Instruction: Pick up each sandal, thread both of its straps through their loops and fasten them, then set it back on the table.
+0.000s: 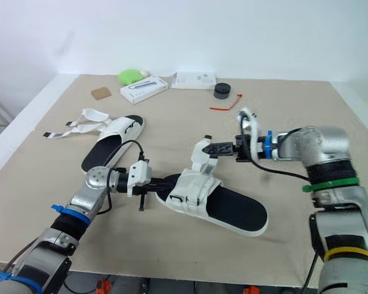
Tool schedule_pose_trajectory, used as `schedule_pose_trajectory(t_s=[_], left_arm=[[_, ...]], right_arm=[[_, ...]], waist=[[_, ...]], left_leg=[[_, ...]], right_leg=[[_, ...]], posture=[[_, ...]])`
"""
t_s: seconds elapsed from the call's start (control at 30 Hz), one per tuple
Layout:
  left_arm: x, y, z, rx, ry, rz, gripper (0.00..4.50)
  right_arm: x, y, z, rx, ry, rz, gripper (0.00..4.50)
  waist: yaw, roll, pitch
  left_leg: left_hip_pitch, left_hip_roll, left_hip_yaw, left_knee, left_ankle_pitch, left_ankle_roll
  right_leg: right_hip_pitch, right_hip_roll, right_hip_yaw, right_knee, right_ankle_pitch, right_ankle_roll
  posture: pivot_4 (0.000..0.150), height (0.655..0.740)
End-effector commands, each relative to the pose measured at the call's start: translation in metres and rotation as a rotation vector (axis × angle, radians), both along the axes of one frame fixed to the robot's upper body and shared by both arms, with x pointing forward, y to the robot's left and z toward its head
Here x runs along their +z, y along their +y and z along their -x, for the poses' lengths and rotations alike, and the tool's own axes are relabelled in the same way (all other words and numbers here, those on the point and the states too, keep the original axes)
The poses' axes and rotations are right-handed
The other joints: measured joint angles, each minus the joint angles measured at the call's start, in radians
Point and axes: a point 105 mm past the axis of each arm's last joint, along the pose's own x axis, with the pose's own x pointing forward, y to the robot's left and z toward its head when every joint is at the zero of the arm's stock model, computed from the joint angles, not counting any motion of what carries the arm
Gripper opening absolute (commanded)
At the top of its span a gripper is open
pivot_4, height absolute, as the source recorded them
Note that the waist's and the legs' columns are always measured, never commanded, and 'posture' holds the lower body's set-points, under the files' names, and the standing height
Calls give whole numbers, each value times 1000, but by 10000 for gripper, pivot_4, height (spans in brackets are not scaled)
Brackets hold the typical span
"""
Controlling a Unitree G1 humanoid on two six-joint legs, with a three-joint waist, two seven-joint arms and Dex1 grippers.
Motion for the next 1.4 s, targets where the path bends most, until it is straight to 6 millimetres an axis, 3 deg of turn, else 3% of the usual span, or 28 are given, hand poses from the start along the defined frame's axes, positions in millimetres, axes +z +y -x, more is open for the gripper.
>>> schedule_pose_trajectory(t_s=[0.03,0.33,0.97,1.07,1.33,1.4], left_arm=[[-41,12,10,35,127,-133,0],[-40,12,9,46,128,-134,0],[-46,12,13,42,149,-141,0],[-46,12,13,45,151,-138,0],[-46,11,13,51,153,-133,0],[-47,11,13,51,153,-132,0]], right_arm=[[4,18,-14,61,-46,-11,44622],[15,51,-39,87,-107,-113,44622],[33,60,-62,12,-226,-212,44622],[41,59,-64,2,-256,-248,36265],[55,61,-50,126,-396,-250,432],[56,63,-37,201,-485,-200,432]], waist=[[-6,0,0],[-10,2,1],[-11,2,1],[-11,2,1],[-11,2,1],[-10,2,1]], left_leg=[[0,0,0,0,0,0],[1,0,-1,2,1,-2],[5,0,-1,2,2,-2],[5,0,-1,1,2,-2],[6,0,-1,2,2,-2],[6,0,-1,2,2,-3]], right_leg=[[0,0,0,0,0,1],[-1,1,0,10,-1,0],[0,2,1,13,-1,-2],[1,2,1,13,-1,-2],[1,2,2,13,-1,-1],[2,2,2,13,-2,0]], posture=[[1500,7400],[1500,7400],[1500,7400],[1500,7400],[1500,7400],[1500,7400]])
